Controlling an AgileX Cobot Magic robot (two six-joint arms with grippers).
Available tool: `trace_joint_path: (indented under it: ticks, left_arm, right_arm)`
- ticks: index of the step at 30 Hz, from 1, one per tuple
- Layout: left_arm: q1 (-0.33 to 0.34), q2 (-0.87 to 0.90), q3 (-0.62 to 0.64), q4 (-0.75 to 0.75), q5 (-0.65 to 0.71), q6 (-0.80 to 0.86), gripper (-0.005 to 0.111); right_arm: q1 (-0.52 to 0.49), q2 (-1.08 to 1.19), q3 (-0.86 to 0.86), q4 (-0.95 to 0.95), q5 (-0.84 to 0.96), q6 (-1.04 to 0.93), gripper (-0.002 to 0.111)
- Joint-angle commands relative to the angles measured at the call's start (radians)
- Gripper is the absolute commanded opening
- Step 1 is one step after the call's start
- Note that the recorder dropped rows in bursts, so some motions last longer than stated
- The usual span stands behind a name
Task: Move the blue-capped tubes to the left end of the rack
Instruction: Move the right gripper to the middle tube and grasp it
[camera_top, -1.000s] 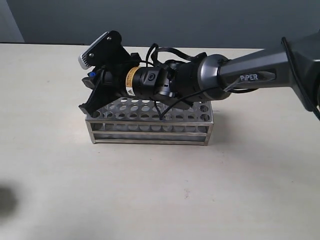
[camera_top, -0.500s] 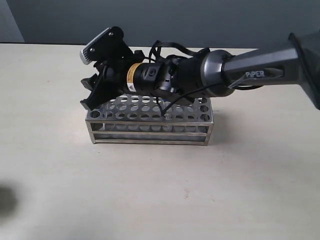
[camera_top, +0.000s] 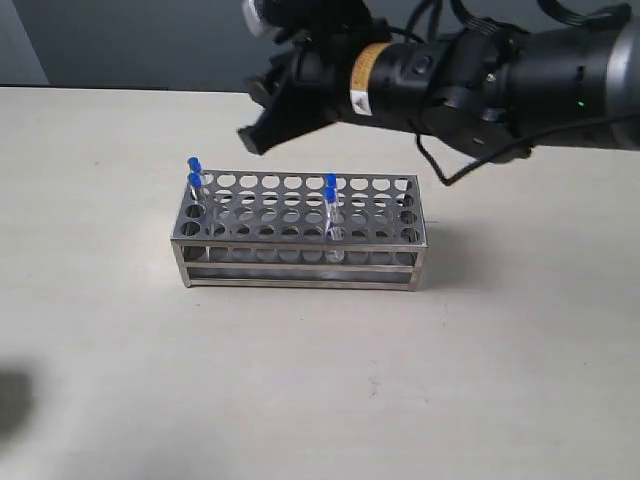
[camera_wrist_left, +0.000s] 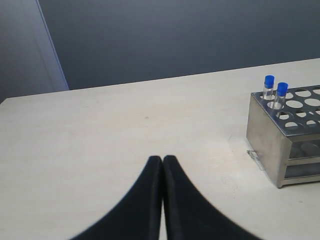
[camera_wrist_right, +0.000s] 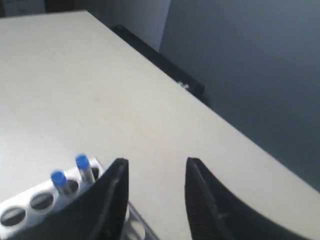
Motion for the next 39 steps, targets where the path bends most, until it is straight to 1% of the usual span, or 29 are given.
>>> trace_joint_path:
  ticks: [1, 3, 6, 8, 10, 12, 13, 14, 17, 22, 27, 29, 31, 32, 33, 37, 39]
  left_arm:
    - [-0.004, 0.003, -0.005, -0.005, -0.008, -0.001, 0.001]
    - [-0.004, 0.003, -0.005, -0.005, -0.008, -0.001, 0.001]
    - [-0.004, 0.003, -0.005, -0.005, -0.008, -0.001, 0.001]
    - [-0.004, 0.003, -0.005, -0.005, -0.008, -0.001, 0.001]
    - [-0.004, 0.003, -0.005, -0.005, -0.008, -0.001, 0.001]
    - [-0.004, 0.003, -0.005, -0.005, -0.008, -0.001, 0.001]
    - [-0.004, 0.003, -0.005, -0.005, -0.008, -0.001, 0.001]
    - [-0.004, 0.003, -0.005, -0.005, -0.008, -0.001, 0.001]
    - [-0.004, 0.003, -0.005, -0.005, -0.008, -0.001, 0.001]
    - [-0.004, 0.003, -0.005, -0.005, -0.008, -0.001, 0.001]
    - [-0.004, 0.003, -0.005, -0.005, -0.008, -0.001, 0.001]
    - [-0.004, 0.003, -0.005, -0.005, -0.008, -0.001, 0.001]
    - [-0.004, 0.003, -0.005, -0.005, -0.008, -0.001, 0.001]
    - [-0.004, 0.003, -0.005, -0.005, -0.008, -0.001, 0.001]
    - [-0.004, 0.003, -0.005, -0.005, -0.008, -0.001, 0.001]
    - [-0.004, 0.003, -0.005, -0.005, -0.008, -0.001, 0.001]
    - [-0.004, 0.003, -0.005, -0.005, -0.008, -0.001, 0.001]
  right_arm:
    - [-0.034, -0.066, 0.152, 0.057, -0.009, -0.005, 0.043]
    - [-0.034, -0.088, 0.202, 0.075, -0.040, -0.005, 0.045]
    - [-0.034, -0.103, 0.263, 0.117, -0.100, -0.011, 0.045]
    - [-0.034, -0.103, 0.292, 0.170, -0.101, -0.057, 0.045]
    - [-0.034, -0.098, 0.323, 0.260, -0.116, -0.147, 0.045]
    - [-0.034, -0.087, 0.370, 0.404, -0.185, -0.274, 0.045]
    - [-0.034, -0.077, 0.392, 0.516, -0.233, -0.348, 0.045]
    - [-0.034, -0.072, 0.403, 0.549, -0.255, -0.365, 0.045]
    - [-0.032, -0.023, 0.416, 0.564, -0.318, -0.365, 0.045]
    - [-0.032, 0.075, 0.416, 0.586, -0.361, -0.350, 0.045]
    - [-0.032, 0.105, 0.416, 0.593, -0.406, -0.336, 0.043]
    - [-0.032, 0.110, 0.416, 0.608, -0.412, -0.336, 0.033]
    - [-0.032, 0.110, 0.416, 0.611, -0.412, -0.336, 0.018]
    - [-0.032, 0.110, 0.416, 0.611, -0.419, -0.336, 0.002]
    - [-0.032, 0.110, 0.416, 0.609, -0.419, -0.336, 0.000]
    - [-0.032, 0.084, 0.416, 0.602, -0.375, -0.336, 0.000]
    - [-0.032, 0.009, 0.416, 0.579, -0.327, -0.336, 0.000]
